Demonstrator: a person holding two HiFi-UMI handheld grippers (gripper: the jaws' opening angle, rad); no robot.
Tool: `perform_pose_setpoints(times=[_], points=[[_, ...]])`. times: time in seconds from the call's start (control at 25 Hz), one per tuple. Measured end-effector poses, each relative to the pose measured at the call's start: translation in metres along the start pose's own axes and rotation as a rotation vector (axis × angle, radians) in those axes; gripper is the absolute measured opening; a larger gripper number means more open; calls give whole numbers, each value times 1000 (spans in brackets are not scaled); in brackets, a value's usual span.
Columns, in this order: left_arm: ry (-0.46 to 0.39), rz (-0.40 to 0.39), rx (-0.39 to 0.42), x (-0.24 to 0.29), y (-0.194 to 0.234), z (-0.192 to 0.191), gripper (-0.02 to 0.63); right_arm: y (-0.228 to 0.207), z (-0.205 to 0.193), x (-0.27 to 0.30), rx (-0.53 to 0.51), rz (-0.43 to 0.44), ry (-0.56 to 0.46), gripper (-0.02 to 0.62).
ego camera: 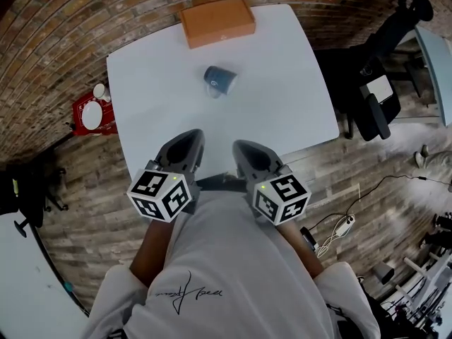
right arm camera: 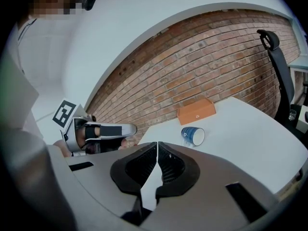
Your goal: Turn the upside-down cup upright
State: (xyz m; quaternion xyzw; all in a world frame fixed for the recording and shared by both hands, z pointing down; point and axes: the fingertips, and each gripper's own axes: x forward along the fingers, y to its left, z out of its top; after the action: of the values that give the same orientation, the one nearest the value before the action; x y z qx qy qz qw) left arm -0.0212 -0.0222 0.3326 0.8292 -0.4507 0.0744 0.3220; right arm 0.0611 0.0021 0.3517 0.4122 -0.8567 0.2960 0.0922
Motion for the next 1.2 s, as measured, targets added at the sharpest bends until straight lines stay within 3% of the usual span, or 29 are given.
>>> perform_pose_setpoints(times=[0.76, 1.2], points=[[67, 33, -34, 28, 51, 11, 11, -22, 2, 39, 65, -18, 44, 21], [64, 50, -46, 48, 66, 20, 11, -50, 15, 54, 64, -57, 56, 21]])
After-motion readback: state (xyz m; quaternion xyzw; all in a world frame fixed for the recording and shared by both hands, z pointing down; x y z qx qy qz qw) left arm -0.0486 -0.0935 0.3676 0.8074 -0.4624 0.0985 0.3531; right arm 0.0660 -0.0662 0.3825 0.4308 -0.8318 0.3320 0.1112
